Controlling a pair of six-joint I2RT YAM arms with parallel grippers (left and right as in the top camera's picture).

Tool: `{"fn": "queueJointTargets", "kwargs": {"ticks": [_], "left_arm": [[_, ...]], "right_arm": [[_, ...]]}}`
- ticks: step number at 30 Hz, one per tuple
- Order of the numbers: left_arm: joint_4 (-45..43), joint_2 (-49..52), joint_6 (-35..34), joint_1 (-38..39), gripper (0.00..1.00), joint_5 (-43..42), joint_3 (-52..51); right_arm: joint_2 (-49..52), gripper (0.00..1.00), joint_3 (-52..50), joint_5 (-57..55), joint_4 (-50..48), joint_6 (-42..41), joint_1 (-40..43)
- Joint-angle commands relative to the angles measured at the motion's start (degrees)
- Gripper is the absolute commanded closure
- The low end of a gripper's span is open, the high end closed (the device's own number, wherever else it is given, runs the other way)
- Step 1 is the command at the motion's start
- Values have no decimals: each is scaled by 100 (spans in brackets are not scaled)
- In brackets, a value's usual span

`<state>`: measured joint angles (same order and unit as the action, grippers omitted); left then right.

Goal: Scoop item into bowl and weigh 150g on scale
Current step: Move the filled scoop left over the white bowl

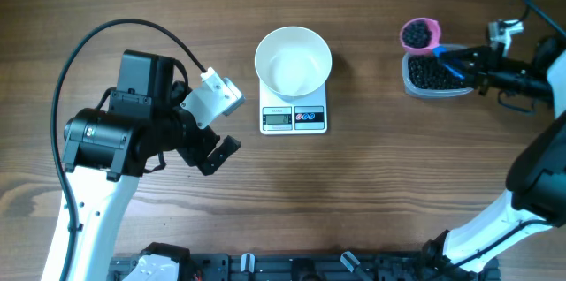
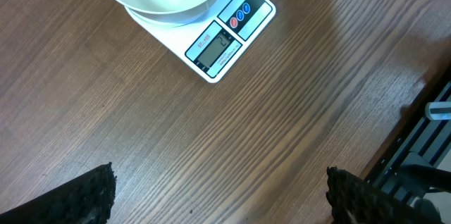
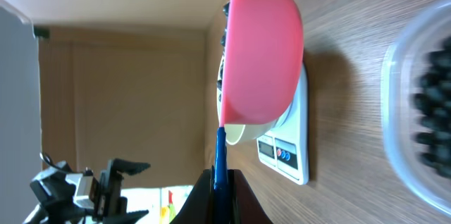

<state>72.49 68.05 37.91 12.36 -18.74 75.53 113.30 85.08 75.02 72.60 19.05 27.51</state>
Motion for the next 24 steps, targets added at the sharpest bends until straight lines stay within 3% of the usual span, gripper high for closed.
{"fn": "queueJointTargets", "kwargs": {"ticks": [1, 12, 24], "left_arm": [[0, 0, 107, -37, 0, -7, 66], [0, 0, 109, -37, 0, -7, 66], [0, 0, 109, -37, 0, -7, 66]], "right_arm": [[72, 96, -31, 352, -79, 157, -337], [72, 96, -31, 304, -944, -573, -1537], [70, 96, -15, -385, -1543, -573, -2660]]}}
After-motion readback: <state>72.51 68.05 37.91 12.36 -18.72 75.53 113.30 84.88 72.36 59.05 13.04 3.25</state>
